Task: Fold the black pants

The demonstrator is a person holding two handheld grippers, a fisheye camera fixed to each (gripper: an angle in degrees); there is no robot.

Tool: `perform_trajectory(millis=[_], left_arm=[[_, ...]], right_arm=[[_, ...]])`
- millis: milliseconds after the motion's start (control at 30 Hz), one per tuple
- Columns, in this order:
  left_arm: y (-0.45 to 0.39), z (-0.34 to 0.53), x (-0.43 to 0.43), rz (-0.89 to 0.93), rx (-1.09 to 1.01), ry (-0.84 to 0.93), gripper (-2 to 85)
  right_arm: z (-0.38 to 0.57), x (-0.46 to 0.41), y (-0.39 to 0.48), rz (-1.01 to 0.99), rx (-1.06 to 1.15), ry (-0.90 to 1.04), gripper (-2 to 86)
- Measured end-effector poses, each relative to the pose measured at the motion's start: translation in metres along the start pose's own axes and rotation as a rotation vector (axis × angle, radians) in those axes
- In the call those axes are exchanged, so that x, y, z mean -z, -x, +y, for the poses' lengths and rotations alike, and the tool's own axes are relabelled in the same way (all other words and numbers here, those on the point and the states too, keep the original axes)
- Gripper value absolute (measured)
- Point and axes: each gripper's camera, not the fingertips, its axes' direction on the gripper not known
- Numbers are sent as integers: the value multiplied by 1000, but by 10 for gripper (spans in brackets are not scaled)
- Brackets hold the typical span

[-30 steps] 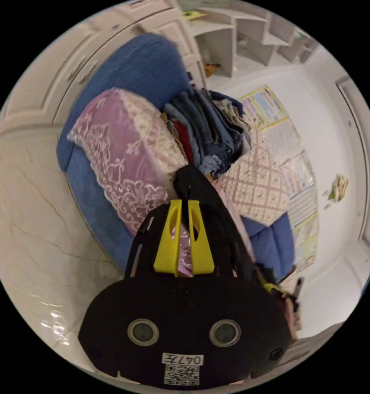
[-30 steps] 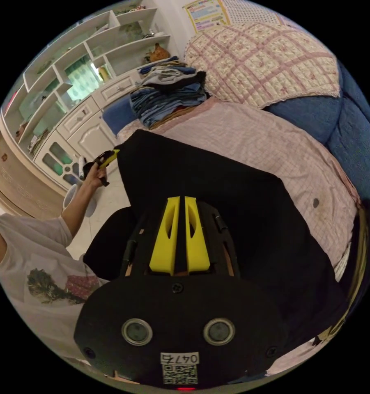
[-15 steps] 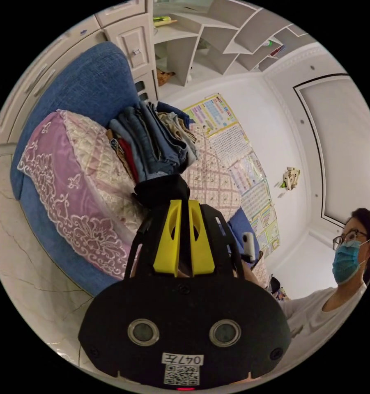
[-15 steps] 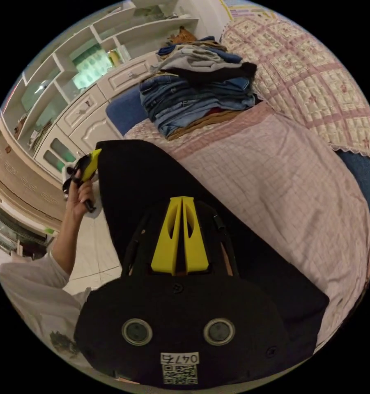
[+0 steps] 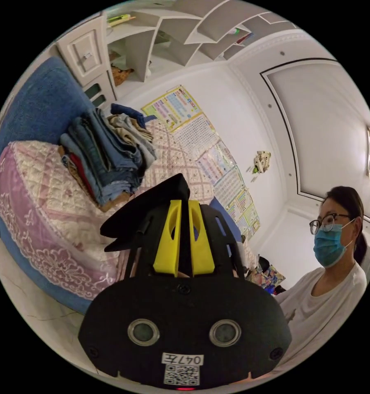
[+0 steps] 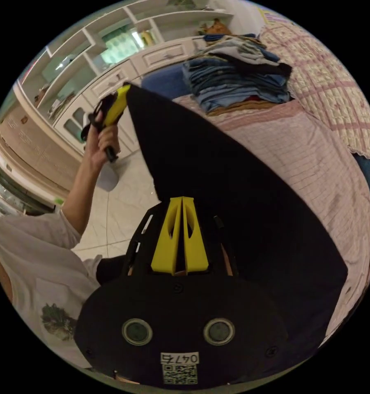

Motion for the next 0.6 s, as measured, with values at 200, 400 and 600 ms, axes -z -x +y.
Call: perform_trajectory(millis=[200,400,600], left_arm=[[-74,68,-105,4,-230,221,-2],[-179,250,-293,70,-643,787,2],[-157,481,-418,-221,-851,1255,25]], right_arm=[[24,0,-27,-121,-121,-141,-12],[140,58,-52,130,-412,-421,-12],[225,42,-60,215,-564,-401,-5]])
